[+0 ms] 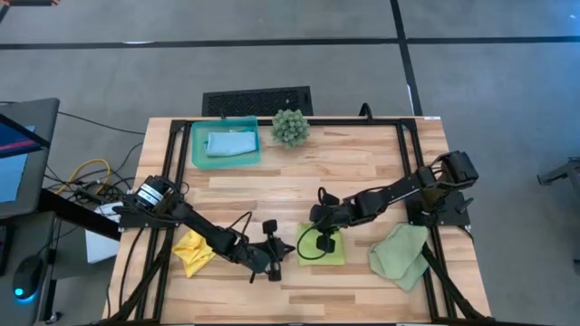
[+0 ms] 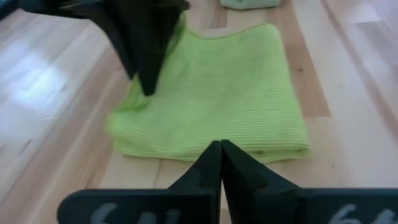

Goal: Fold microfiber towels
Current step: Fold the light green microfiber cloth

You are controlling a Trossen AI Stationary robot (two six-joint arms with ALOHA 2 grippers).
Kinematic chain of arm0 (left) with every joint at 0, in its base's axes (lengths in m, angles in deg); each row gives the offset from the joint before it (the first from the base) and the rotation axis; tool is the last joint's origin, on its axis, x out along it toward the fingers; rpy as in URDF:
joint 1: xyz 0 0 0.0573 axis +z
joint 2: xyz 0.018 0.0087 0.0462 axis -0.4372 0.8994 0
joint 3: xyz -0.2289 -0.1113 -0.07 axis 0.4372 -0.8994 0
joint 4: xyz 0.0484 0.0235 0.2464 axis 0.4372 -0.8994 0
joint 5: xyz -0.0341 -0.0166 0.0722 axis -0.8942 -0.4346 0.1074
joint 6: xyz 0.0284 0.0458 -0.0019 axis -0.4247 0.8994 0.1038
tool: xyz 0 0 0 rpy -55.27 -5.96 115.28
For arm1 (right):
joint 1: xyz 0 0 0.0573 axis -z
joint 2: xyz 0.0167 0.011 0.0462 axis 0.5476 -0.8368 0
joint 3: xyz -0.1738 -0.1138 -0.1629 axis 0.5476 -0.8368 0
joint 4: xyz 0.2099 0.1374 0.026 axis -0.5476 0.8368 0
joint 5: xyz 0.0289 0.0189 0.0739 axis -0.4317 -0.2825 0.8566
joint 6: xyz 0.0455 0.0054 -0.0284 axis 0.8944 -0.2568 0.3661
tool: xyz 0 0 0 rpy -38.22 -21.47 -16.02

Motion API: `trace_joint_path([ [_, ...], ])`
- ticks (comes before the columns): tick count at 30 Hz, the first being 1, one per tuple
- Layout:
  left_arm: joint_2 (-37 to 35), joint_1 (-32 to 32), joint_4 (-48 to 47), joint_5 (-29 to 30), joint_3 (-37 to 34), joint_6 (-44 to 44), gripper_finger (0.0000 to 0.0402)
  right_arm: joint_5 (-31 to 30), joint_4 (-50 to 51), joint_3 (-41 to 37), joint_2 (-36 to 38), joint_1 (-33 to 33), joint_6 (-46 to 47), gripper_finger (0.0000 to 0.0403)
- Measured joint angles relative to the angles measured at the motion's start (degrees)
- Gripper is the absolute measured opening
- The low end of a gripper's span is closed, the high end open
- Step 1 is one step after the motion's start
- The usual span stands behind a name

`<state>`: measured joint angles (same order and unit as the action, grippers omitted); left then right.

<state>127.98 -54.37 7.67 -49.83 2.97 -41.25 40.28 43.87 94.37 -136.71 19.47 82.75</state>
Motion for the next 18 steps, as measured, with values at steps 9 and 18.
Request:
trace_joint_path([
  [9, 0.0, 0.0, 2.8, -1.0, 0.0, 0.0, 0.0, -0.1, 0.7, 0.0, -1.4, -0.1, 0.6, 0.0033],
  [18, 0.0, 0.0, 9.3, -4.5, 0.0, 0.2, 0.0, 0.0, 3.0, 0.0, -0.7, 0.4, 1.6, 0.0145],
])
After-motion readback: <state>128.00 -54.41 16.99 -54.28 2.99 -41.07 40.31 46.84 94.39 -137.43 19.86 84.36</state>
